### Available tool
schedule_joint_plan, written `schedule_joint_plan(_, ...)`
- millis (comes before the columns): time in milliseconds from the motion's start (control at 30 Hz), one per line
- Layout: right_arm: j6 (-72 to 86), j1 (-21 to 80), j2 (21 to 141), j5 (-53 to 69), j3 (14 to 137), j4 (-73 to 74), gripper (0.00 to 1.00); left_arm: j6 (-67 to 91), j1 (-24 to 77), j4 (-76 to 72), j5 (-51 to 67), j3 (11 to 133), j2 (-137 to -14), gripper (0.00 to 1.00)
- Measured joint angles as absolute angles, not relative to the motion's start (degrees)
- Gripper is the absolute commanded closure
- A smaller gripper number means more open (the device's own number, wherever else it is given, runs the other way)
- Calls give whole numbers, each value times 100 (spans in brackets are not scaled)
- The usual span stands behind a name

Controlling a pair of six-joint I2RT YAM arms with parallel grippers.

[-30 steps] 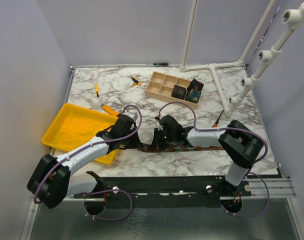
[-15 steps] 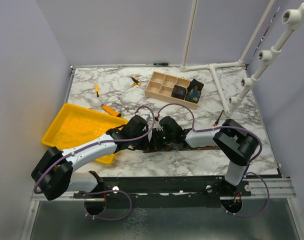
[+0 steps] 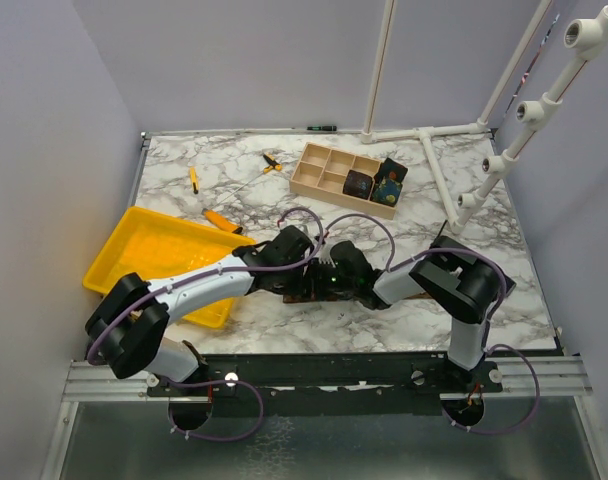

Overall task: Roll the ties
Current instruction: Roll the tie at the center of the board.

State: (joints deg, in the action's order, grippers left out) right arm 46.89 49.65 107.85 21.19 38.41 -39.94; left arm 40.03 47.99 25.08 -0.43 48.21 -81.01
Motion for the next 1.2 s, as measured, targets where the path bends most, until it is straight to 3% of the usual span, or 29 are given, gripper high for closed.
schedule_joint_plan(133,4772,4932,10833,2099,3774,-4217,98,4005,4816,2672,-143,5028,-8296,100)
schedule_joint_plan(300,4825,4939,10455,1708,3356,-4333,74,4071,4897,2644,-298,5087,-8366,100)
schedule_joint_plan(400,4818,4960,10095,1376,3210,-4021,71,4101,4936,2628,-449,5127,-8366,100)
schedule_joint_plan(500,4807,4980,9854,1114,3210,-3686,73,4099,4928,2646,-714,5205,-8370,100)
schedule_joint_plan(733,4792,5037,9727,943,3352,-3190,88,4097,4919,2676,-996,5212,-8370,100)
schedule_joint_plan(1200,4823,5052,10519,1302,3931,-3385,93,4097,4939,2801,-1026,5367,-8372,100)
